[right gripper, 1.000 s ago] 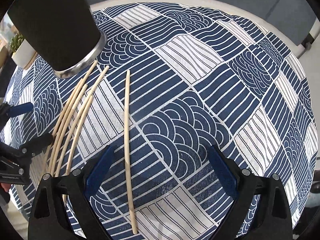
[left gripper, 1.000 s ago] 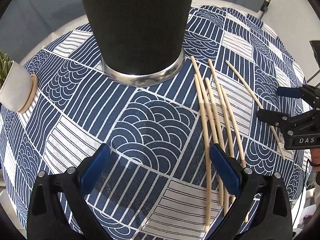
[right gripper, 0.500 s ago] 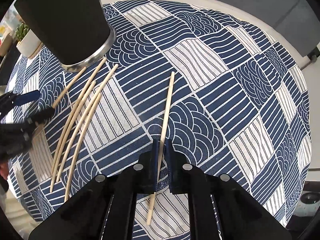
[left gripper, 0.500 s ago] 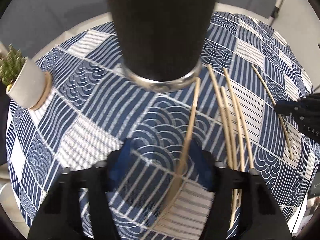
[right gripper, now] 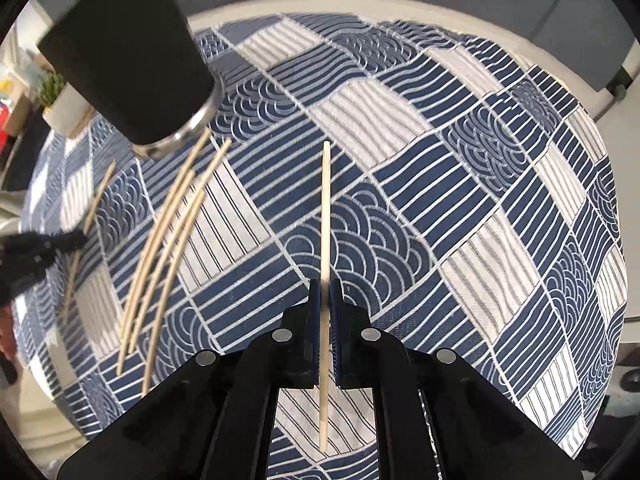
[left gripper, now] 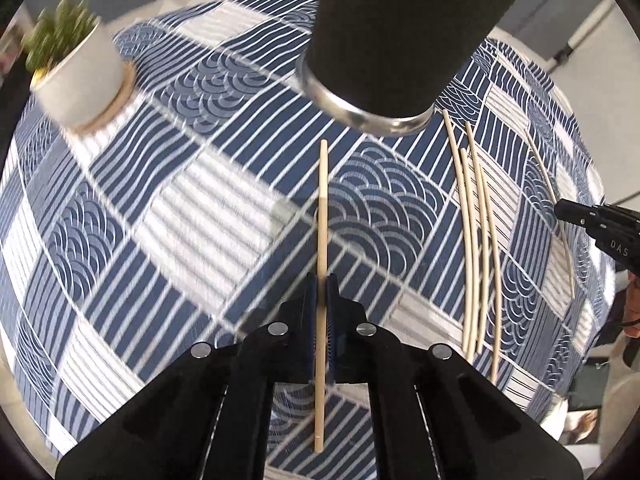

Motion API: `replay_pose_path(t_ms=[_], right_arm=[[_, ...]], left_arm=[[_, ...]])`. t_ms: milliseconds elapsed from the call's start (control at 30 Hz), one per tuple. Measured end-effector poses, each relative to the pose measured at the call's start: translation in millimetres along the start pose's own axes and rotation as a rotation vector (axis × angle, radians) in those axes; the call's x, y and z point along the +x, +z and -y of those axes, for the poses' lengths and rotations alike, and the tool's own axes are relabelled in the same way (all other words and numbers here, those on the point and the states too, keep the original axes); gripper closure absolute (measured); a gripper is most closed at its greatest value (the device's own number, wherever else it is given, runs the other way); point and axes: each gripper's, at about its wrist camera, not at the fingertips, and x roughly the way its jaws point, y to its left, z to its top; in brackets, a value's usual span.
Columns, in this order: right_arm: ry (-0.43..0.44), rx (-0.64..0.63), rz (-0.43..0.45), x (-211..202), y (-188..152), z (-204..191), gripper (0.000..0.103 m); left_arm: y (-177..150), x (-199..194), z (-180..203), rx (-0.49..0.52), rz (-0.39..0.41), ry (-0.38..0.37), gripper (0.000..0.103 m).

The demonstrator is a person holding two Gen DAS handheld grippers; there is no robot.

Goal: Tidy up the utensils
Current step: 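Close the left tool on one skewer while the right tool grasps another, then lift the left tool's skewer over the black cup while the right tool brings its skewer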

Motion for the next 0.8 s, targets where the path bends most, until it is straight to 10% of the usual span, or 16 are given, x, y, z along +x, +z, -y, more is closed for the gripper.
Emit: replay_pose_path(t_ms=[300,800], right_arm=[[0.051,0.009,0.104,-40.1,6.7,0.5,0.098],[0.148,-0.103,0.309,-93.6,72.5,-40.2,0.098]], left_arm=[[-12.5,-33.1,-23.9,-0.071,0.051,0.034,0.098],[58.6,-112.8,-4.0,-0.006,0.256,0.1,0.098]])
